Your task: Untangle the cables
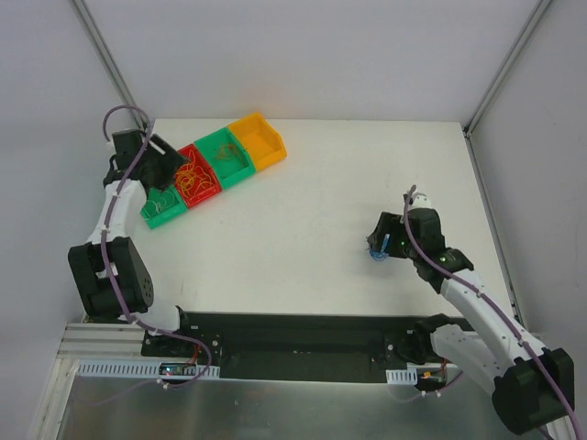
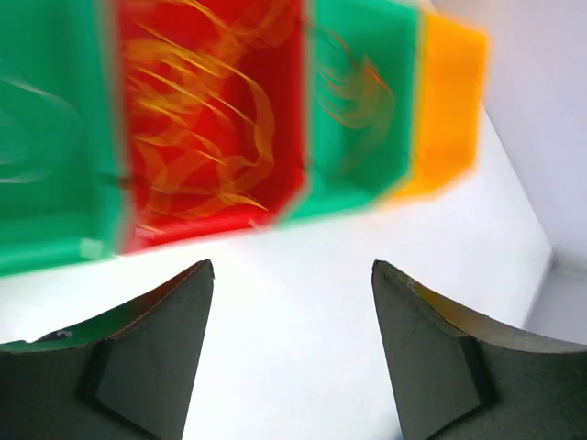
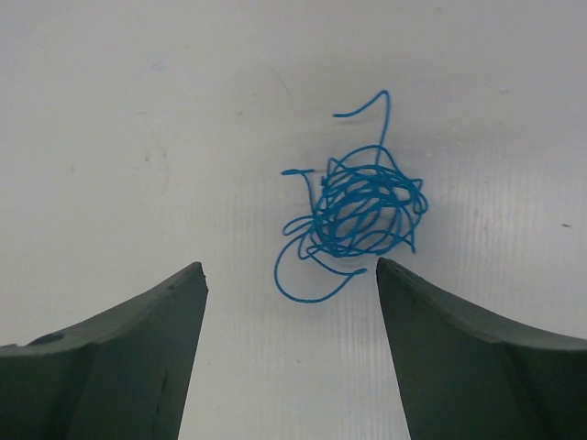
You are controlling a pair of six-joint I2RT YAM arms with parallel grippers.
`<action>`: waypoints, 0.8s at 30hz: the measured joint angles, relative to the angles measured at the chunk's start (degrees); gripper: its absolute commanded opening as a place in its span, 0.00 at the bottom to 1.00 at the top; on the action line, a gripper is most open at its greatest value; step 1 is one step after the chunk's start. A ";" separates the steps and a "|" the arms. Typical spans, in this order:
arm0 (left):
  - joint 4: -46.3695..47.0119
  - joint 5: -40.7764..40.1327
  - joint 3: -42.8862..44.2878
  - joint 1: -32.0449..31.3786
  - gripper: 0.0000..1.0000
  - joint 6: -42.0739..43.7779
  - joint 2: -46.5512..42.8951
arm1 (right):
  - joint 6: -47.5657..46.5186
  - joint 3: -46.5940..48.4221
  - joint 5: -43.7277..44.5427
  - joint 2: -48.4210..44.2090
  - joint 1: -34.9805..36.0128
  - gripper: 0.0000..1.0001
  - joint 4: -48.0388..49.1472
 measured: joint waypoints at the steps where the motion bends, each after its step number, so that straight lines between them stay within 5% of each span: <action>1: 0.72 1.40 -0.63 -2.27 0.70 -0.11 -1.01 | 0.24 1.27 0.68 1.14 -0.79 0.77 -1.60; 9: 5.42 24.96 2.62 -24.57 0.64 4.28 7.41 | -0.04 8.04 -1.38 11.98 -12.20 0.64 -9.81; 13: 3.82 30.45 2.60 -31.78 0.64 6.19 8.66 | -0.50 8.74 -2.40 14.25 -13.20 0.52 -10.47; 19: 3.26 34.97 3.65 -39.56 0.64 9.16 7.67 | -0.48 10.58 -2.73 20.02 -13.25 0.42 -10.12; 24: 2.43 36.20 3.67 -40.57 0.64 10.14 6.32 | -0.57 10.58 -2.80 23.45 -13.25 0.21 -9.35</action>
